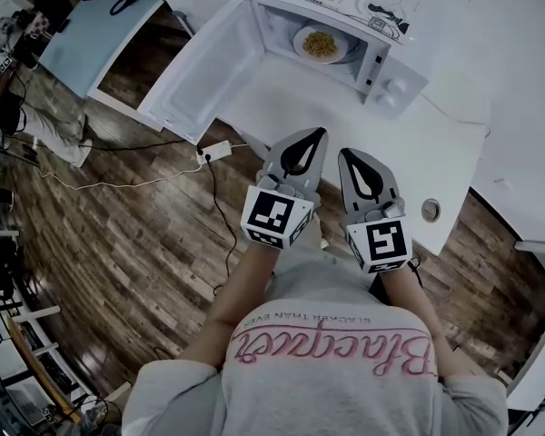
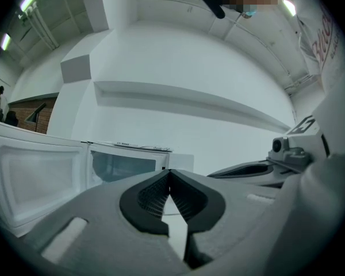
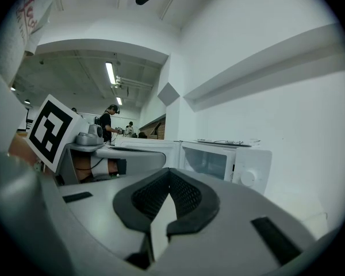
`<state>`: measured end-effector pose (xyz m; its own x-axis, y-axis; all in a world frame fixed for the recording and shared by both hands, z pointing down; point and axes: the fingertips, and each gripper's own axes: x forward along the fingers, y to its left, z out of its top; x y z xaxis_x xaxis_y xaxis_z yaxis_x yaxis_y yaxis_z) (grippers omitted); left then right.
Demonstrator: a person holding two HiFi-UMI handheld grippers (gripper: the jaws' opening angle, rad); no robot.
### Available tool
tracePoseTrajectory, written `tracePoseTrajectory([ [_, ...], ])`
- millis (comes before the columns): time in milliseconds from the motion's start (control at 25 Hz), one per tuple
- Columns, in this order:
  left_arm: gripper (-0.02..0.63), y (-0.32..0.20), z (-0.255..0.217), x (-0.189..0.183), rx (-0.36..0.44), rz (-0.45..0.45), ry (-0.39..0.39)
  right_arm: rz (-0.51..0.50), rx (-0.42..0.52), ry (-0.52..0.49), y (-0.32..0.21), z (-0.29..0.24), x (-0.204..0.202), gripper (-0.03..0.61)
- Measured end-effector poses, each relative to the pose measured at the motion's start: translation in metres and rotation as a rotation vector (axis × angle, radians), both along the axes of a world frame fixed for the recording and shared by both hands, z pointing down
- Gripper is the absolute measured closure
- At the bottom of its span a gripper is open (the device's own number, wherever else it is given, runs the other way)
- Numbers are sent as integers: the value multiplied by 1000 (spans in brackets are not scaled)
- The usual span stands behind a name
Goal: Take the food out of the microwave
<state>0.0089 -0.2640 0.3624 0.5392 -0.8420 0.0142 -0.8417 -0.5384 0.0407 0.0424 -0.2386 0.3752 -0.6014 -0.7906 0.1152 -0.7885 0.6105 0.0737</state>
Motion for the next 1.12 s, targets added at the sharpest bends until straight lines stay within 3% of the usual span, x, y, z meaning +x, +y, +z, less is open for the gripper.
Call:
tracePoseTrajectory([
  [280,607,-51,13,-12,-53,0,12,9,-18,3,-48,6,-8,568],
  [480,607,-93,29,-20,-163,24,90,17,-44,10,-87,10,-11,568],
  [720,606,-141,52,-35,-261,-8,158,19,-94,30,-124,27,-16,568],
  [880,413,-170,71,-45,-359,-47,255,20,-115,40,-147,35,-20,568],
  [1120,411,-203,99,-53,-477,-45,391,18,-133,53,-173,42,-26,568],
])
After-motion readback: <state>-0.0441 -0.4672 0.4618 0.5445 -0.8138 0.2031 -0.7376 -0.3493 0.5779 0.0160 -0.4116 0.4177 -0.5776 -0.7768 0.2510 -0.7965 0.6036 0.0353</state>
